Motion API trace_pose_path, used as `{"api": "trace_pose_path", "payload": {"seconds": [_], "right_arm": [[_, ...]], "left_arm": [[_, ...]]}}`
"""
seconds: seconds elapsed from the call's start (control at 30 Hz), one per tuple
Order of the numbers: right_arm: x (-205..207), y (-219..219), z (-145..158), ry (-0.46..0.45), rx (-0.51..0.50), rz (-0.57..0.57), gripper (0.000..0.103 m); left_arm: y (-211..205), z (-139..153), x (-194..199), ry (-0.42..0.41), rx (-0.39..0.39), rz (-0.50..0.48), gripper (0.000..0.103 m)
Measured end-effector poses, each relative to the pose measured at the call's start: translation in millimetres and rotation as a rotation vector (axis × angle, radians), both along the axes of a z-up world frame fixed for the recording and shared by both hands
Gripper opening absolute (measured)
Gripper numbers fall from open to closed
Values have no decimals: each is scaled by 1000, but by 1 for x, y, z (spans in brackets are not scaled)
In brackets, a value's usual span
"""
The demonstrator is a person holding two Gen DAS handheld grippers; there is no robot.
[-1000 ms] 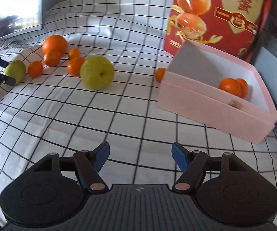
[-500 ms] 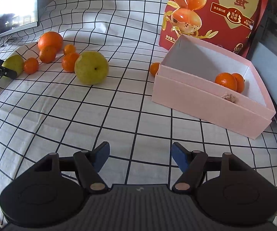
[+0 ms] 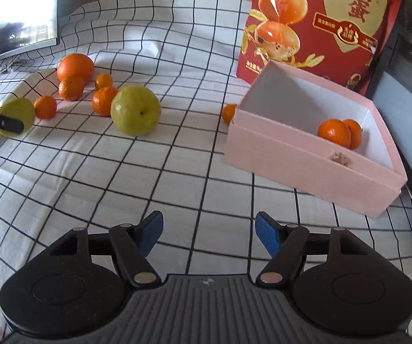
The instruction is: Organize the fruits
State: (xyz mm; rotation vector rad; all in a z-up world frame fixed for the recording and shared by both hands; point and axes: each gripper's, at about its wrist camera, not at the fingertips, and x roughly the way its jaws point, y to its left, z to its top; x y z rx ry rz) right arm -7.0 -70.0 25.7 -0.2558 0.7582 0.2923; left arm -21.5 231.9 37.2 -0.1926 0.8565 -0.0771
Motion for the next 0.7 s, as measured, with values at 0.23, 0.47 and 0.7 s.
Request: {"api": "trace_pose_path", "payload": {"seconds": [0.23, 0.47, 0.7], "right_arm": [[15, 29, 16, -43, 11, 86, 72], [46, 73, 42, -89, 41, 187, 72], [88, 147, 46, -44, 13, 332, 70]], "left_arm": [[-42, -1, -16, 8, -87, 82, 62], [-49, -1, -32, 8, -116, 70, 62], [-29, 2, -46, 8, -118, 122, 62]]}}
